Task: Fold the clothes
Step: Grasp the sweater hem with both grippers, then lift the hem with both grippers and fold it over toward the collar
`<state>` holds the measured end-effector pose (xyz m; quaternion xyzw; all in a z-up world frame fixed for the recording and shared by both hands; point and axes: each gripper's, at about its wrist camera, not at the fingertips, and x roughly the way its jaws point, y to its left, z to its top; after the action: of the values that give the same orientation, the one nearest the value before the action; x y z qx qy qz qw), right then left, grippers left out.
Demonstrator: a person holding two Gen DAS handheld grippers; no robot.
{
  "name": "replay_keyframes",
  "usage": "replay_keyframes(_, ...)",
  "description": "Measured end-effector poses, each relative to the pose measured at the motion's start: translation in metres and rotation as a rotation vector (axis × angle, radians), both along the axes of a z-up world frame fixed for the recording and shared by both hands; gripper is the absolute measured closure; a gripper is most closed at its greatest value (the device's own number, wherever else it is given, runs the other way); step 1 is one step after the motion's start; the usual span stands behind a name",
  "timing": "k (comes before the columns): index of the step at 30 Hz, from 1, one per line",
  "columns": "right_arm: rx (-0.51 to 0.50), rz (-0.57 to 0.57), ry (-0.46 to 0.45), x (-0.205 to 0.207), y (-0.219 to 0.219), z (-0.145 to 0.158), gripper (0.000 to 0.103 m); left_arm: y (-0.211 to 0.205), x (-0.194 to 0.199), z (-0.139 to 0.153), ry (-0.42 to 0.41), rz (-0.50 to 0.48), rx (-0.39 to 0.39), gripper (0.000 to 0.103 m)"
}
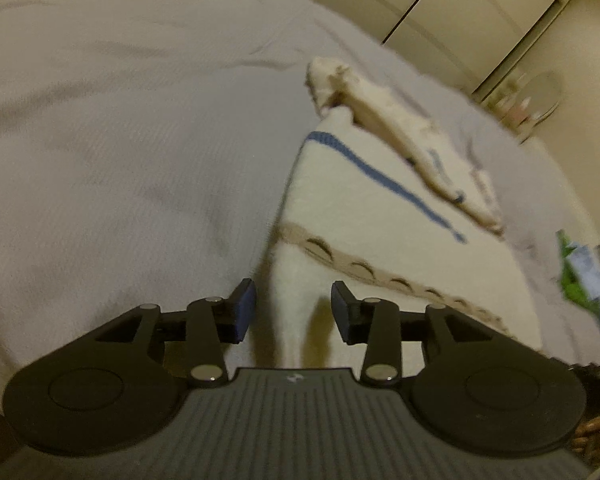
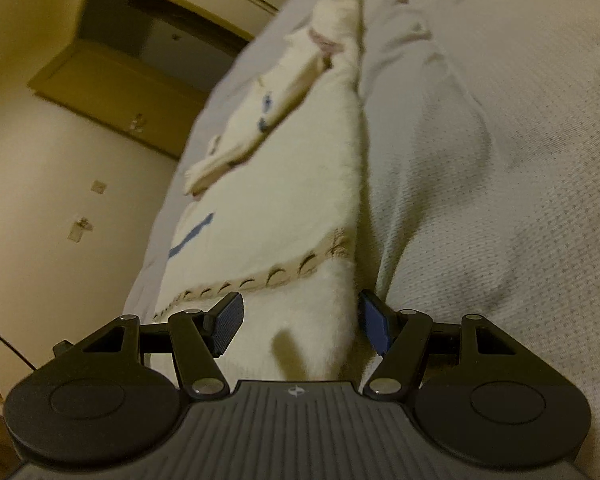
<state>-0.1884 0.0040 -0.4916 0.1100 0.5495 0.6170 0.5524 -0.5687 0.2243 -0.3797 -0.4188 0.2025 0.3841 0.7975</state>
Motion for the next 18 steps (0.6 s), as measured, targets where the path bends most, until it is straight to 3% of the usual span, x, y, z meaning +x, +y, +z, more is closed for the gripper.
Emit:
replay_keyframes(3, 0.003, 0.009, -0.032, -0.01, 0.001, 0.003, 0.038, -0.01, -0.002, -0.005, -0.033, -0.01, 0.004, 0.067)
replay_keyframes(7, -0.056, 0.012, 0.036, -0.027, 0.009, 0.003, 0.04, -0.012, -0.001, -0.013, -0.112, -0.005, -0.028, 0.069)
replay_keyframes(8, -0.066, 0.005, 0.047, -0.03, 0.011, -0.001, 0.059, -0.012, 0.004, -0.015, -0.105, -0.005, -0.024, 0.076)
replay_keyframes(9, -0.085, -0.01, 0.057, -0.033, 0.014, -0.007, 0.09, -0.012, 0.008, -0.013, -0.1, 0.002, -0.029, 0.085)
replay_keyframes(10, -0.097, -0.037, 0.094, -0.032, 0.015, -0.012, 0.091, -0.011, 0.013, -0.012, -0.095, 0.008, -0.036, 0.096)
replay_keyframes(12, -0.075, -0.1, 0.16, -0.026, 0.012, -0.013, 0.092, -0.019, 0.019, 0.01, -0.094, 0.008, 0.02, 0.096)
replay_keyframes(15, 0.032, -0.127, 0.093, -0.018, -0.005, 0.024, 0.094, -0.039, 0.024, 0.052, -0.085, -0.006, 0.15, 0.096)
replay_keyframes(18, 0.101, -0.161, -0.013, -0.006, -0.03, 0.062, 0.095, -0.061, 0.024, 0.074, -0.1, -0.036, 0.201, 0.097)
